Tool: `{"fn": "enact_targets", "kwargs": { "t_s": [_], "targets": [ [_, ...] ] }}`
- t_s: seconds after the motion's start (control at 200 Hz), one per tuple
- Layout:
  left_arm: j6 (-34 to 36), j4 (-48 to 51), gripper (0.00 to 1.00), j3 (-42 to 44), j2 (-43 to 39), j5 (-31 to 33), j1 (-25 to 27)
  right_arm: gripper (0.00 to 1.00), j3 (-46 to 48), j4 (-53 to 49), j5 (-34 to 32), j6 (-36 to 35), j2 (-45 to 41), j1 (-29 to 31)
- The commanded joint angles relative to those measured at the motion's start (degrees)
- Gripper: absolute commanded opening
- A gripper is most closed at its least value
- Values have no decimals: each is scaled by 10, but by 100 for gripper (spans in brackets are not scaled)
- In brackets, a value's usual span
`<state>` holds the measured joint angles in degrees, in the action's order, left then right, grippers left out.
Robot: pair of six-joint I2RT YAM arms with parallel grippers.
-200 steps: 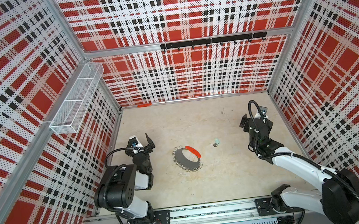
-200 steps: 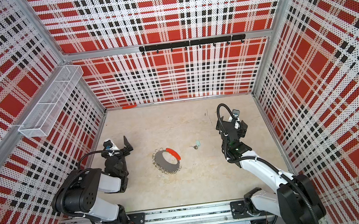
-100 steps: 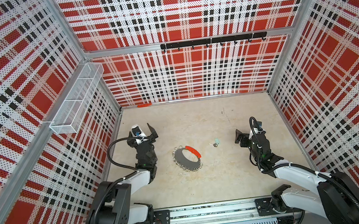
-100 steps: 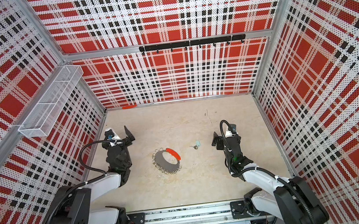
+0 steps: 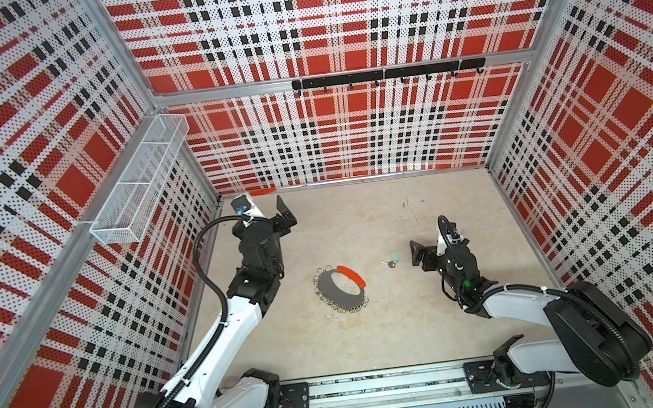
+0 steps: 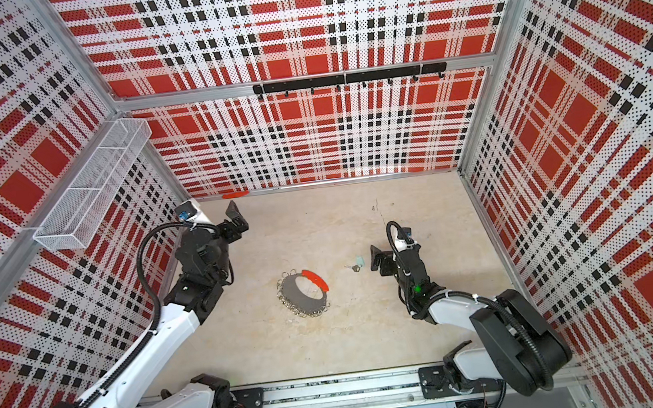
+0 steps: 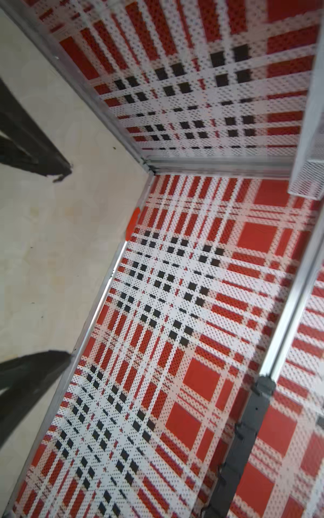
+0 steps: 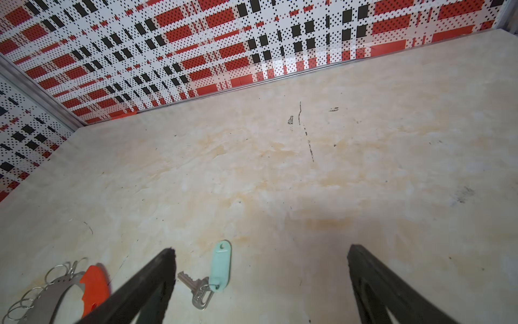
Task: Put the keys on the keyring
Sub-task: 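Move the left gripper over the keyring disc while the right nears the key, then lower the left gripper and grasp the edge of the silver keyring disc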
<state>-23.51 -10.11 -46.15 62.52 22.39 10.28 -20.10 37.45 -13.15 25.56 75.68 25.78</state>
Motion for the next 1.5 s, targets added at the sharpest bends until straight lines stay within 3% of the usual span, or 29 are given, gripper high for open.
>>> {"fn": "enact_targets", "kwargs": {
  "t_s": [0.0,0.12,0.351,0.611,0.747,1.062,1.493],
  "targets": [
    [-95,2,98,42,-2,-153,-73,99,0,0,-25,-3,-26,3],
    [-87,33,100,25,37,-133,-35,99,9,-6,-30,-5,-51,2],
    [-125,-52,81,74,127,-181,56,97,14,-5,-39,5,-47,2],
    [-135,-92,67,63,242,-209,99,98,8,6,-68,19,-11,3],
    [-133,-82,57,53,280,-210,104,97,-6,-22,-72,21,-10,3],
    [-111,-43,50,48,314,-223,104,89,2,-14,-69,14,-20,3],
    [-105,-24,41,82,314,-229,94,93,-3,-21,-75,13,-12,3]
  ]
}}
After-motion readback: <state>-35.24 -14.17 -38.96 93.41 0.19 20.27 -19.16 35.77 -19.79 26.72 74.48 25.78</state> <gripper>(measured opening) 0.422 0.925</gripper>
